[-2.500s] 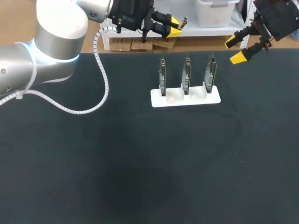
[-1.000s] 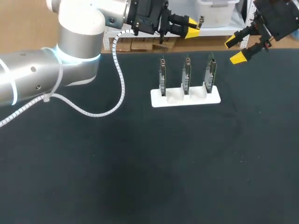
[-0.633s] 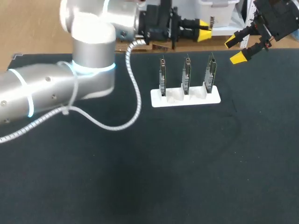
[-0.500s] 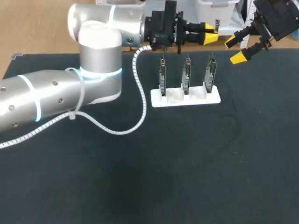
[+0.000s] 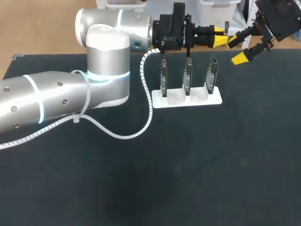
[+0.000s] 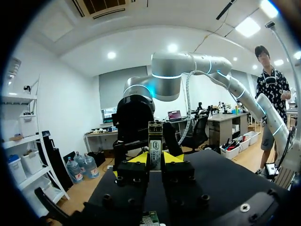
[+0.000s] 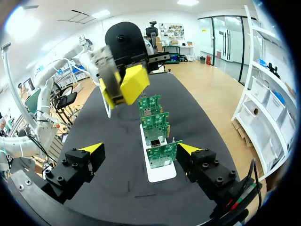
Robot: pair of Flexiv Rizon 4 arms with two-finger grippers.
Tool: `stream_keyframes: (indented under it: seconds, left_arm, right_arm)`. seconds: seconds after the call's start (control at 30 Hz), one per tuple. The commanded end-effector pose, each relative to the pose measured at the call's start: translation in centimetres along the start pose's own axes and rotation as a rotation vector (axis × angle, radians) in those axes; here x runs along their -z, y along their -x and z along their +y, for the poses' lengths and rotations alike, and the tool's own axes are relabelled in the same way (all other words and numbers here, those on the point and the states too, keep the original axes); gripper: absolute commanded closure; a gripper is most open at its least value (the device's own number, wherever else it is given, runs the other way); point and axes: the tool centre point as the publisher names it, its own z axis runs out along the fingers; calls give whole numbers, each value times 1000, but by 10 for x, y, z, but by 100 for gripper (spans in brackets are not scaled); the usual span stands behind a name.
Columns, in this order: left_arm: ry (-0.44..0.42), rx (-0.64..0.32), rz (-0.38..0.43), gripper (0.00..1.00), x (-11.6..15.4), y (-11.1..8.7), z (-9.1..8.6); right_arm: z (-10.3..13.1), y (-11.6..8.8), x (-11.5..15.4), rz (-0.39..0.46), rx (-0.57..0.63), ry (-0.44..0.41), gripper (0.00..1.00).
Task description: Pick up the optical module with the left hand, and insert it into the network port with the right hand.
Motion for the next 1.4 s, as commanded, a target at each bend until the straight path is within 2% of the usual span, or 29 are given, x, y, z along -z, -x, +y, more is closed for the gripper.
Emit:
stream_keyframes:
  seconds: [0.03, 0.23, 0.53, 0.9, 1.4]
  left_arm:
    - [8, 14, 4, 100, -1, -4, -3]
    - [32, 51, 61, 100, 2, -10, -6]
    - [49, 110, 25, 100, 1, -27, -4]
    - [63, 131, 20, 100, 2, -32, 2]
    - [64, 159, 64, 100, 3, -39, 18]
  right_arm:
    - [1, 0, 0, 0, 0, -4, 0]
    - [1, 0, 0, 0, 0, -4, 0]
    - [1, 0, 0, 0, 0, -4, 0]
    - [1, 0, 0, 0, 0, -4, 0]
    - [1, 0, 0, 0, 0, -4, 0]
